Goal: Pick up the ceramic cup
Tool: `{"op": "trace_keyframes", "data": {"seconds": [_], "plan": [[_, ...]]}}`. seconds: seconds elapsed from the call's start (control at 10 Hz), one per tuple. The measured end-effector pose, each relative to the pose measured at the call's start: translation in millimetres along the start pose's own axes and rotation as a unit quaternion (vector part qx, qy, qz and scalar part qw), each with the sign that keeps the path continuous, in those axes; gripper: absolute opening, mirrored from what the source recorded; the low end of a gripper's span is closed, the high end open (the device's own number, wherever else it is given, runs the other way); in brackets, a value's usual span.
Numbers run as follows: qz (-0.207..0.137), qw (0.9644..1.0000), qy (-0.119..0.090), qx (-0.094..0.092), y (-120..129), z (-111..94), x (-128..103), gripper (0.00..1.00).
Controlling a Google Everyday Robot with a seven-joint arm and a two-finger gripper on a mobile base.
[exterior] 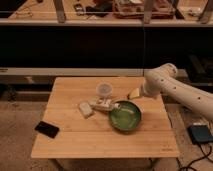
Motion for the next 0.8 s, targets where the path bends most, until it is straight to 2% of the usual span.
{"op": "trace_keyframes", "data": {"seconds": [0.8], "plan": [[-0.002, 1.0000, 0.000, 0.001, -2.8, 0.9, 0.9, 0.80]]}}
